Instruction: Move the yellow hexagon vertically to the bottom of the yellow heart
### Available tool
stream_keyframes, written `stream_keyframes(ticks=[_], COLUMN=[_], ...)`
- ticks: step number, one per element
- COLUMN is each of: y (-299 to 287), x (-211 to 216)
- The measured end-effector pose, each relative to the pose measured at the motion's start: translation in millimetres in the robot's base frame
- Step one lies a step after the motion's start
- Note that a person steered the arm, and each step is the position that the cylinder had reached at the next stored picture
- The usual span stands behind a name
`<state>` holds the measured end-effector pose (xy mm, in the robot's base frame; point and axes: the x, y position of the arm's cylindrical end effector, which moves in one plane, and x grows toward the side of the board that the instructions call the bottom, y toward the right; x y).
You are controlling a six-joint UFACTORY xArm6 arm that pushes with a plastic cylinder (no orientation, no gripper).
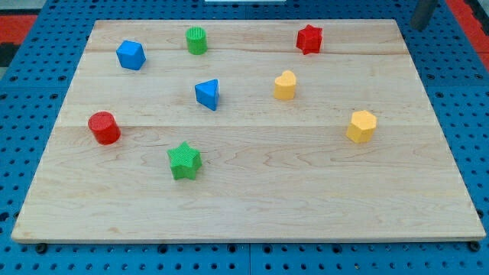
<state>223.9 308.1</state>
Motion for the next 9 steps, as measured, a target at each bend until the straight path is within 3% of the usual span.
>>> stream_keyframes(ticks=[3, 6, 9], y=[-138, -117, -137], x=[85, 191, 260])
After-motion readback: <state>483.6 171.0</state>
